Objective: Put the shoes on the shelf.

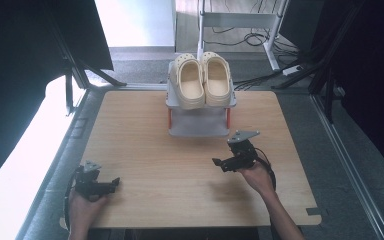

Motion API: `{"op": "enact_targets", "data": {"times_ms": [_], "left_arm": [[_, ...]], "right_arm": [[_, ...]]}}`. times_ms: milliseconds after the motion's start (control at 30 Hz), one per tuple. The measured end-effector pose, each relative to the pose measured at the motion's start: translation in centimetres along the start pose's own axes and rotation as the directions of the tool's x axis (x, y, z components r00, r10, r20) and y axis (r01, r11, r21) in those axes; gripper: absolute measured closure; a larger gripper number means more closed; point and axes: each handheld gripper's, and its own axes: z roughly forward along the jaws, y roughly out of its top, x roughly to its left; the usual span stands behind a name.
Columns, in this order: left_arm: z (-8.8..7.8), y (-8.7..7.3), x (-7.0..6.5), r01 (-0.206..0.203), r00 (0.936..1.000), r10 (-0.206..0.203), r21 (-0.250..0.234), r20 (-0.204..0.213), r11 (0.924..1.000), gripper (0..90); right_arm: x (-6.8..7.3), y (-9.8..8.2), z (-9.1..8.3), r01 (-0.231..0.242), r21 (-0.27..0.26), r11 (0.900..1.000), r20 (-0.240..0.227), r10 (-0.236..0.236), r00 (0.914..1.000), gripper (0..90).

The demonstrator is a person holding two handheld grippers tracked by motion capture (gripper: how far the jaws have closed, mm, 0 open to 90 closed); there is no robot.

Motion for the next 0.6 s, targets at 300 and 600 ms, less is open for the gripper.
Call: {"op": "enact_targets", "data": {"times_ms": [300,600], "left_arm": [[0.0,0.0,0.0,0.001,1.0,-0.001,0.0,-0.001,1.0,1.0],[0.0,0.0,-0.1,0.002,1.0,-0.002,-0.001,-0.002,1.0,0.8]], "right_arm": [[-0.1,-4.3,3.2,-0.049,0.047,0.998,0.012,0.049,0.9987,8.7],[0.0,-5.4,3.7,-0.049,0.052,0.997,0.069,0.045,0.9966,6.5]]}}
